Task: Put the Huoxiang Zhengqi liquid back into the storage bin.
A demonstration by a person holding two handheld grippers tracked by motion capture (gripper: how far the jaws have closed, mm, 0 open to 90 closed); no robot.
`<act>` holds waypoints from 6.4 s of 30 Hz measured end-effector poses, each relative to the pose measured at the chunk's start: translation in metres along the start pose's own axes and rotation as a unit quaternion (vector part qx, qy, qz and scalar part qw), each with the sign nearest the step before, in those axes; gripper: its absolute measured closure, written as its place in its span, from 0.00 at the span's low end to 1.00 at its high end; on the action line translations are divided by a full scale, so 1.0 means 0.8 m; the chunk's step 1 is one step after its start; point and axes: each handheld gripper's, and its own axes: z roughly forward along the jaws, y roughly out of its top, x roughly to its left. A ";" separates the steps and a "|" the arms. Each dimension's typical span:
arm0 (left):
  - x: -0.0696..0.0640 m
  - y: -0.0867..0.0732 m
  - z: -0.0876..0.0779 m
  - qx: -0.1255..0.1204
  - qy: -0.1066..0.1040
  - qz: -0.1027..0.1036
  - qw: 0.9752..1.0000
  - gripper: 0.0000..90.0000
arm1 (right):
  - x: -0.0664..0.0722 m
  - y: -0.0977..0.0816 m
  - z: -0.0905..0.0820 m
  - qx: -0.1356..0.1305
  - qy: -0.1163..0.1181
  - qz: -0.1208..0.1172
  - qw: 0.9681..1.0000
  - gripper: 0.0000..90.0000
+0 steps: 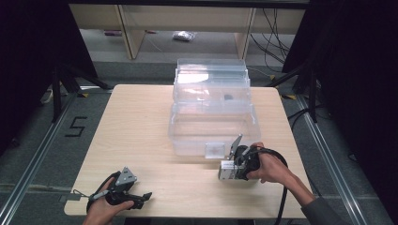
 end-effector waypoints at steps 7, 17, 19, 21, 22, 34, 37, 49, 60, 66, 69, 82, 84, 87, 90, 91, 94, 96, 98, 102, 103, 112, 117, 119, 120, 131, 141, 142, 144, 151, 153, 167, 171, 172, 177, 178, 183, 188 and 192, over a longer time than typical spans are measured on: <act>0.000 0.000 0.000 0.000 0.000 0.000 1.000 0.17 | -0.001 0.003 -0.001 0.022 0.004 -0.027 0.999 0.65; 0.001 0.000 0.000 -0.001 0.001 -0.002 1.000 0.17 | 0.003 0.010 -0.005 0.039 0.012 -0.060 0.997 0.72; 0.002 0.000 -0.002 0.005 -0.002 0.005 1.000 0.17 | 0.002 0.011 -0.014 0.034 0.009 -0.062 0.997 0.72; 0.001 0.000 0.000 -0.001 0.001 -0.002 1.000 0.17 | 0.003 0.010 -0.017 0.035 0.008 -0.048 0.998 0.72; 0.001 0.000 0.000 -0.001 0.001 -0.002 1.000 0.17 | 0.000 0.012 -0.021 0.028 0.009 -0.073 0.997 0.72; 0.002 0.000 -0.001 0.005 -0.002 0.004 1.000 0.17 | 0.002 0.017 -0.058 0.015 0.022 -0.084 0.996 0.72; 0.002 0.000 -0.001 0.005 -0.003 0.004 1.000 0.17 | 0.002 0.019 -0.066 0.010 0.024 -0.085 0.996 0.72; 0.002 0.000 -0.001 0.005 -0.002 0.004 1.000 0.17 | -0.004 0.026 -0.088 0.010 0.036 -0.092 0.995 0.72; 0.002 0.000 -0.001 0.006 -0.003 0.004 1.000 0.17 | -0.015 0.031 -0.115 0.001 0.035 -0.095 0.995 0.72; 0.002 0.000 0.000 0.002 0.001 0.000 1.000 0.17 | -0.024 0.038 -0.133 -0.005 0.025 -0.107 0.994 0.72; 0.002 0.000 0.000 0.000 0.001 -0.001 1.000 0.17 | -0.024 0.041 -0.142 -0.004 0.022 -0.099 0.995 0.72; 0.002 0.000 0.000 0.003 0.001 -0.001 1.000 0.17 | -0.040 0.061 -0.164 0.000 0.014 -0.109 0.994 0.72; 0.002 0.000 0.000 0.001 0.000 0.000 1.000 0.17 | -0.045 0.065 -0.166 -0.002 0.011 -0.108 0.994 0.72; 0.002 -0.001 0.000 0.001 0.000 -0.001 1.000 0.17 | -0.053 0.070 -0.167 -0.002 0.011 -0.115 0.993 0.72; 0.002 -0.001 0.000 0.001 0.000 -0.001 1.000 0.17 | -0.060 0.075 -0.167 -0.003 0.007 -0.120 0.993 0.72; 0.002 -0.001 0.000 0.001 0.000 -0.001 1.000 0.17 | -0.062 0.077 -0.168 -0.002 0.006 -0.116 0.993 0.72; 0.001 0.000 0.000 0.000 0.000 -0.002 1.000 0.17 | -0.071 0.083 -0.165 0.001 0.004 -0.118 0.993 0.72; 0.002 0.000 -0.002 0.003 -0.004 0.003 1.000 0.17 | -0.078 0.087 -0.162 0.004 0.004 -0.115 0.993 0.72; 0.001 0.000 -0.001 -0.001 -0.001 -0.002 1.000 0.17 | -0.084 0.090 -0.160 0.005 0.005 -0.115 0.993 0.72; 0.001 0.000 0.000 -0.002 -0.003 -0.002 1.000 0.17 | -0.095 0.095 -0.156 -0.001 0.001 -0.123 0.992 0.72; 0.001 0.000 0.000 -0.001 -0.003 -0.001 1.000 0.17 | -0.097 0.096 -0.155 0.001 0.002 -0.119 0.993 0.72; 0.001 0.000 0.000 0.000 -0.003 -0.001 1.000 0.17 | -0.119 0.098 -0.138 0.003 0.007 -0.115 0.993 0.72; 0.002 -0.001 -0.001 -0.002 -0.004 -0.002 1.000 0.17 | -0.127 0.098 -0.129 0.011 0.007 -0.104 0.994 0.72; 0.002 -0.001 -0.001 -0.002 -0.003 -0.002 1.000 0.17 | -0.131 0.098 -0.124 0.012 0.008 -0.106 0.994 0.72; 0.002 -0.001 0.000 -0.001 -0.003 -0.002 1.000 0.17 | -0.134 0.098 -0.121 0.014 0.010 -0.113 0.993 0.72; 0.002 -0.001 -0.001 -0.003 -0.004 -0.003 1.000 0.17 | -0.144 0.099 -0.103 0.024 0.010 -0.107 0.994 0.72; 0.003 0.000 -0.001 -0.003 -0.002 -0.003 1.000 0.17 | -0.151 0.093 -0.079 0.040 0.020 -0.089 0.995 0.72; 0.002 -0.001 -0.001 -0.003 -0.003 -0.004 1.000 0.17 | -0.152 0.092 -0.077 0.039 0.020 -0.088 0.995 0.72; 0.003 -0.001 -0.002 0.001 -0.006 0.001 1.000 0.17 | -0.151 0.091 -0.074 0.041 0.022 -0.087 0.995 0.72; 0.003 -0.001 -0.001 -0.003 -0.002 -0.004 1.000 0.17 | -0.154 0.087 -0.058 0.040 0.023 -0.100 0.994 0.72; 0.003 0.000 -0.002 0.002 -0.005 0.003 1.000 0.17 | -0.156 0.086 -0.054 0.039 0.024 -0.101 0.994 0.72; 0.003 -0.001 -0.002 0.000 -0.006 0.000 1.000 0.17 | -0.159 0.082 -0.028 0.045 0.035 -0.105 0.993 0.72; 0.004 -0.001 -0.002 0.003 -0.006 0.003 1.000 0.17 | -0.159 0.081 -0.021 0.043 0.038 -0.108 0.992 0.72; 0.004 -0.001 -0.002 0.003 -0.006 0.003 1.000 0.17 | -0.158 0.080 -0.020 0.043 0.039 -0.105 0.993 0.72; 0.004 -0.001 -0.002 0.005 -0.006 0.003 1.000 0.17 | -0.159 0.078 -0.012 0.043 0.041 -0.107 0.992 0.71; 0.004 -0.001 -0.002 0.004 -0.006 0.003 1.000 0.17 | -0.160 0.077 -0.010 0.043 0.039 -0.110 0.992 0.71; 0.004 -0.001 -0.002 0.005 -0.006 0.003 1.000 0.17 | -0.160 0.074 -0.005 0.039 0.049 -0.104 0.993 0.71; 0.004 -0.001 -0.002 0.005 -0.007 0.003 1.000 0.17 | -0.159 0.073 -0.001 0.041 0.049 -0.101 0.993 0.71; 0.004 -0.001 -0.002 0.004 -0.006 0.003 1.000 0.17 | -0.158 0.074 0.001 0.047 0.050 -0.104 0.992 0.70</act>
